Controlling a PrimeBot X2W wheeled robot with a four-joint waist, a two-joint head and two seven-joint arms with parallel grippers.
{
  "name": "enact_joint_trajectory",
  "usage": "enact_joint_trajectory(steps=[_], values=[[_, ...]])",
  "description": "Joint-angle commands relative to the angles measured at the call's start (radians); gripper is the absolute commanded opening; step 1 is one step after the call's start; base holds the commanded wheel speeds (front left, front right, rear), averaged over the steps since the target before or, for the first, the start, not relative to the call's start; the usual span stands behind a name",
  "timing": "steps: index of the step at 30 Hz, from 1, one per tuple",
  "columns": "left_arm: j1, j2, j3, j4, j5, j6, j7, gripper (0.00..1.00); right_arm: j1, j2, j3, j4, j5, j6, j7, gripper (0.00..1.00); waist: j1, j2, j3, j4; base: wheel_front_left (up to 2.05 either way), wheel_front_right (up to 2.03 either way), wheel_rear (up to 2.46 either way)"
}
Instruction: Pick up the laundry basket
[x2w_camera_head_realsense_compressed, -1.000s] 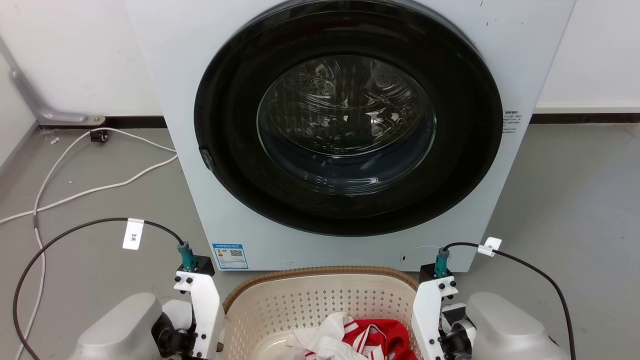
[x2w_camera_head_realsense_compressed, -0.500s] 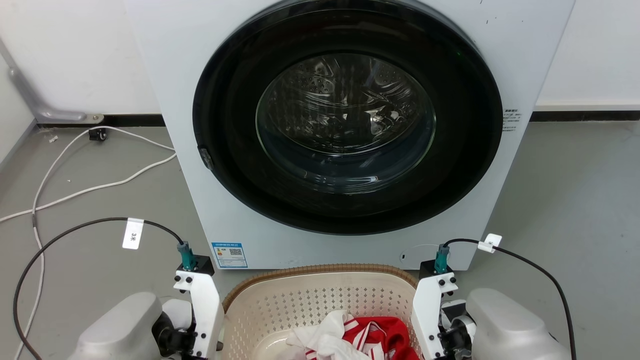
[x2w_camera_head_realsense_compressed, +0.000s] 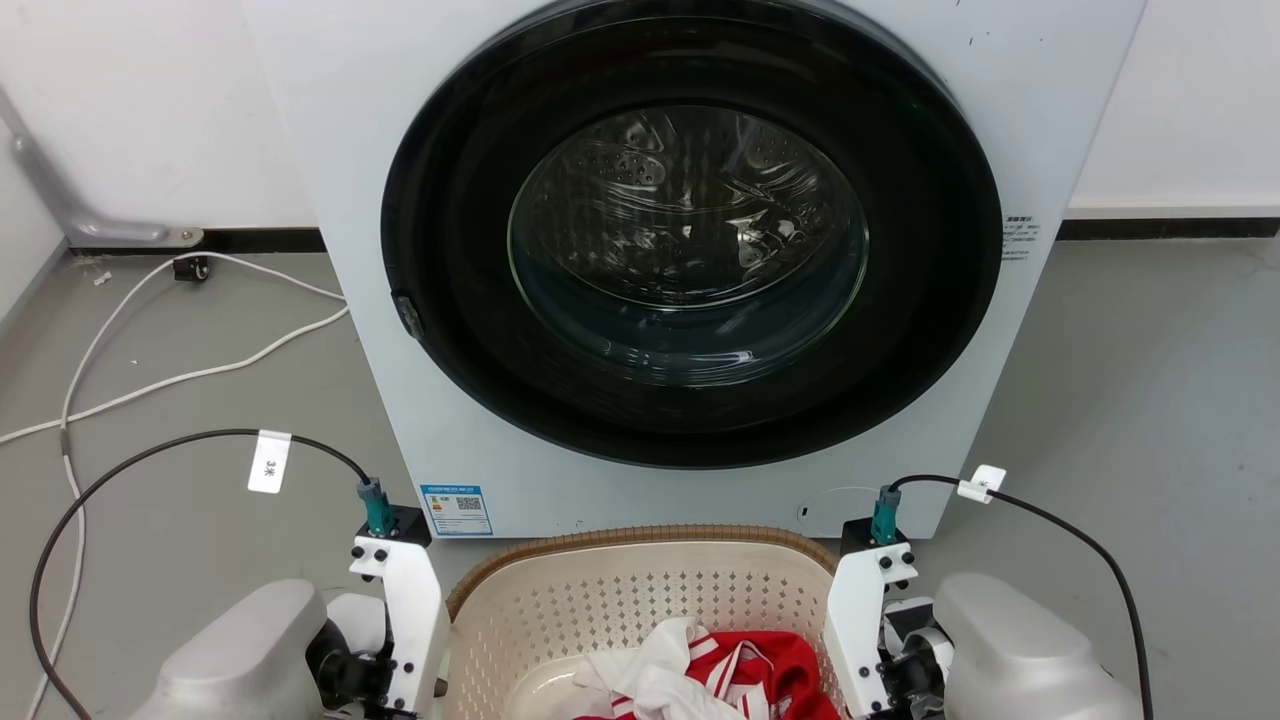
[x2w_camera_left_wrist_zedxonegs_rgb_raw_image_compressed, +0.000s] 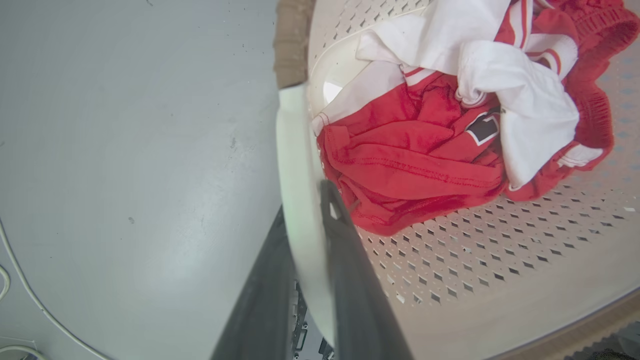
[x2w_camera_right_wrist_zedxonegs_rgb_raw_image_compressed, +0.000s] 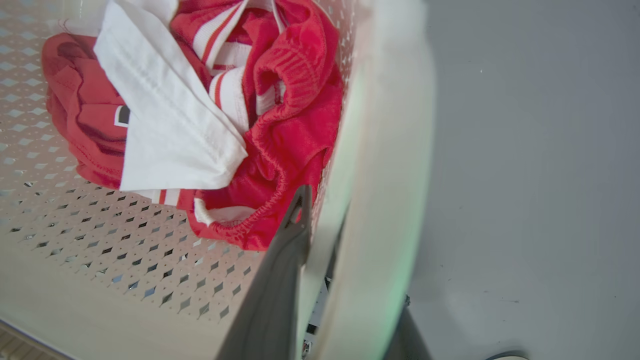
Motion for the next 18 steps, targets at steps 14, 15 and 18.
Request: enact_joint_trajectory(steps=[14, 15, 18], values=[[-0.031, 0.023, -0.032, 0.019, -0.001, 0.003, -0.022, 0.0, -0.025, -0.018, 0.014, 0.021, 0.006, 0.002, 0.02, 0.0, 0.0, -0.0001, 0.002, -0.006, 0.0, 0.0, 0.0], [-0.032, 0.021, -0.033, 0.02, -0.003, 0.003, -0.024, 0.0, -0.023, -0.018, 0.012, 0.023, 0.008, 0.002, 0.02, 0.0, 0.0, -0.0001, 0.002, -0.006, 0.0, 0.0, 0.0], [-0.032, 0.019, -0.037, 0.021, -0.008, 0.003, -0.026, 0.0, -0.022, -0.018, 0.013, 0.024, 0.01, 0.002, 0.022, 0.0, 0.0, -0.0001, 0.002, -0.006, 0.0, 0.0, 0.0]])
